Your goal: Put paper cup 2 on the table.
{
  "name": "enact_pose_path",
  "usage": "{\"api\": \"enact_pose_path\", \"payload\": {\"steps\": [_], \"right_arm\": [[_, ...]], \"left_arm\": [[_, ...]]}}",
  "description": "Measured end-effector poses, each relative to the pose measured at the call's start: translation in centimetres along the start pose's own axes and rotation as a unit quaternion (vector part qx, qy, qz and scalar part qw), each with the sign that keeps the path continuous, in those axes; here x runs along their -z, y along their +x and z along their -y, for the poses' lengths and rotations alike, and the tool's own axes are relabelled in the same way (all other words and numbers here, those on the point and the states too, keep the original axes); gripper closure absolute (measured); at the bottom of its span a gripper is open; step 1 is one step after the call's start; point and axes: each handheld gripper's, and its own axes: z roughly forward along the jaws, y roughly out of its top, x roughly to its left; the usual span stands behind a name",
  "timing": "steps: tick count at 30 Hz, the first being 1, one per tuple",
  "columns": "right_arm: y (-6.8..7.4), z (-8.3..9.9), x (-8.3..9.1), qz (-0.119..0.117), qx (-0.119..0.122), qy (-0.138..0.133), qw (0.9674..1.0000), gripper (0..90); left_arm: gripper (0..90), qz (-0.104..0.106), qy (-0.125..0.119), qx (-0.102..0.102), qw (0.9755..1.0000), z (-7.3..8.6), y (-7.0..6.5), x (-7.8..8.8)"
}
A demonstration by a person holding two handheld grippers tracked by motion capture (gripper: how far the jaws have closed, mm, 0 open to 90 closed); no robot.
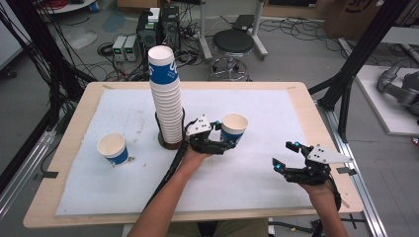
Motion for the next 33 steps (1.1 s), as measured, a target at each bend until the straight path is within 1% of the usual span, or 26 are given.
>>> {"api": "enact_pose_path", "payload": {"steps": [5,6,7,8,9,12,13,14,16,19,21,23,24,26,29,31,32,33], "right_arm": [[0.0,0.0,0.0,-0.002,0.003,0.000,1.0000,21.5],[0.0,0.0,0.0,-0.002,0.001,0.001,1.0000,21.5],[0.0,0.0,0.0,-0.002,0.001,0.001,1.0000,21.5],[0.0,0.0,0.0,-0.003,0.000,0.001,1.0000,21.5],[0.1,-0.1,0.0,-0.003,-0.001,0.001,1.0000,21.5],[0.1,-0.1,0.0,-0.003,-0.001,0.000,1.0000,21.5],[0.0,-0.1,0.1,-0.002,0.002,-0.001,1.0000,21.5],[0.0,-0.1,0.0,-0.002,0.003,-0.002,1.0000,21.5],[0.0,-0.1,0.0,-0.003,0.000,-0.002,1.0000,21.5],[0.1,-0.1,0.0,-0.004,0.002,-0.001,1.0000,21.5],[0.1,-0.1,0.0,-0.005,0.001,-0.001,1.0000,21.5],[0.1,-0.1,0.0,-0.004,0.001,-0.001,1.0000,21.5],[0.1,-0.1,0.0,-0.005,0.001,-0.001,1.0000,21.5],[0.1,-0.1,0.0,-0.004,0.002,0.001,1.0000,21.5],[0.2,-0.1,0.0,-0.004,0.003,0.001,1.0000,21.5],[0.2,-0.1,-0.1,-0.005,0.003,0.002,1.0000,21.5],[0.1,-0.1,-0.1,-0.005,0.004,0.002,1.0000,21.5],[0.2,-0.1,-0.1,-0.005,0.002,0.002,1.0000,21.5]], "left_arm": [[25.7,-0.011,0.034,0.004,0.9994,0.6,0.3,-0.5],[25.7,-0.015,0.040,0.008,0.9991,0.7,0.3,-0.6],[25.7,-0.016,0.045,0.008,0.9988,0.7,0.4,-0.7],[25.7,-0.019,0.054,0.013,0.9983,0.9,0.4,-0.8],[25.8,-0.021,0.062,0.013,0.9978,1.0,0.4,-0.8],[25.9,-0.030,0.093,0.013,0.9951,1.3,0.5,-1.0],[25.9,-0.034,0.105,0.013,0.9938,1.5,0.5,-1.1],[25.9,-0.038,0.113,0.014,0.9928,1.5,0.5,-1.1],[26.2,-0.042,0.118,0.014,0.9920,1.4,0.4,-1.0],[26.4,-0.049,0.132,0.006,0.9900,1.2,0.1,-0.9],[26.4,-0.050,0.153,-0.005,0.9870,1.0,-0.1,-0.5],[26.3,-0.049,0.168,-0.017,0.9844,0.9,-0.3,-0.1],[26.3,-0.049,0.174,-0.022,0.9833,1.0,-0.4,0.1],[26.3,-0.050,0.179,-0.027,0.9822,1.0,-0.5,0.4],[26.2,-0.051,0.186,-0.030,0.9808,1.2,-0.6,0.6],[25.9,-0.051,0.195,-0.028,0.9791,1.3,-0.7,0.7],[25.7,-0.053,0.198,-0.028,0.9783,1.4,-0.7,0.7],[25.5,-0.057,0.202,-0.031,0.9773,1.4,-0.8,0.7]]}}
